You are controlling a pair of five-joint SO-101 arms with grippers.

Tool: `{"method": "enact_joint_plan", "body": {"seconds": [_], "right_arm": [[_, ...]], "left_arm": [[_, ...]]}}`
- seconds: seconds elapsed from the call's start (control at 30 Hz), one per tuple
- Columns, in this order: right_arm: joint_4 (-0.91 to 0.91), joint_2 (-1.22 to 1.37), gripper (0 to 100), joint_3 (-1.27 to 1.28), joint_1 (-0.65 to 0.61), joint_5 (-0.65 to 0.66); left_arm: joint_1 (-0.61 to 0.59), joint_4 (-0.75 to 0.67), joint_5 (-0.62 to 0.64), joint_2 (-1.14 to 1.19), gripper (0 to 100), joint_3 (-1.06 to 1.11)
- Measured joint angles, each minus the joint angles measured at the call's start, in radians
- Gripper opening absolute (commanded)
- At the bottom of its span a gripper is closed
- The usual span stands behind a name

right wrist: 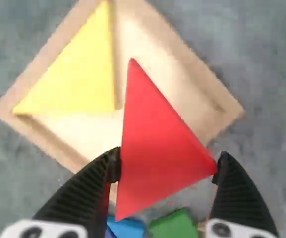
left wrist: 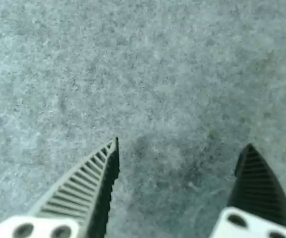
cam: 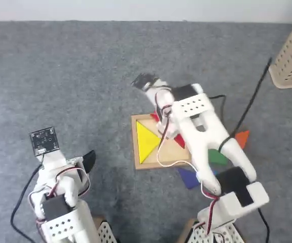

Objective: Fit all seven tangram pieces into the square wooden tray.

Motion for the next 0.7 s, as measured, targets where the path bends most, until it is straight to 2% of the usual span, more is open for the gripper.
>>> {"method": "enact_joint_plan", "body": {"seconds": [0.27,0.57,0.7], "right_arm": [[0.086,0.032,21.4,0.054,-0.114,0.318],[0.086,0.032,21.7,0.097,-0.166,0.46],[0.086,0.032,26.2,0.097,-0.166,0.511]], "left_arm": [[0.0,0.0,0.0,0.0,35,0.0],[0.0,0.0,0.0,0.0,35,0.0],[0.0,0.0,0.0,0.0,35,0.0]]}}
